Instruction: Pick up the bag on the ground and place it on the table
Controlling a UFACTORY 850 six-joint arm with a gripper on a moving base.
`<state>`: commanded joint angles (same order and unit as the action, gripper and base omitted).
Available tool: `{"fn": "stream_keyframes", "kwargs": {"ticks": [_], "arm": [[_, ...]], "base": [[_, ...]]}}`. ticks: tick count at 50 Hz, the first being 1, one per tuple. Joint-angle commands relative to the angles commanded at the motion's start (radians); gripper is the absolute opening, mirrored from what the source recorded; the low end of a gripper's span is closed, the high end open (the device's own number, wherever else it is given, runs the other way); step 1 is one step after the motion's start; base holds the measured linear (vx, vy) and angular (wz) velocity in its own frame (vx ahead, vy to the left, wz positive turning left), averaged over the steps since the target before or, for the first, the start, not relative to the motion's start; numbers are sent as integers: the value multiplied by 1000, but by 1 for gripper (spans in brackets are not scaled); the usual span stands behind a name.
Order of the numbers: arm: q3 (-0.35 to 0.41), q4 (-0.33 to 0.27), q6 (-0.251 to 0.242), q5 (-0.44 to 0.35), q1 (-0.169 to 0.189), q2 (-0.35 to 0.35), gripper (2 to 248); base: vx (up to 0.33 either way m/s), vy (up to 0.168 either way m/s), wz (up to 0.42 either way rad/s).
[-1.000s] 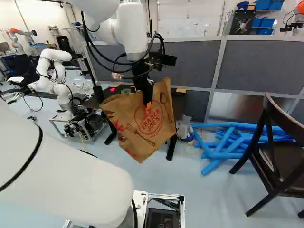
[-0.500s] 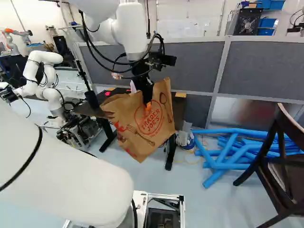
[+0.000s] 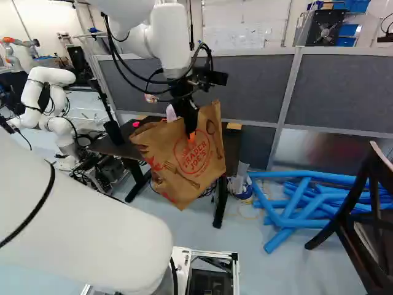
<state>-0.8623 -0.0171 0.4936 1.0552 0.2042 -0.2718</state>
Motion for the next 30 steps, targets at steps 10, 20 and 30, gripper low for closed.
{"fn": "stream_keyframes", "kwargs": {"ticks": [10,20,30], "arm": [[-9,0,0,0,-2,11,21],[-34,0,0,0,-7,42,21],[-66,0,0,0,-13,80,21]], "base": [[0,0,0],[0,0,0],[0,0,0]]}}
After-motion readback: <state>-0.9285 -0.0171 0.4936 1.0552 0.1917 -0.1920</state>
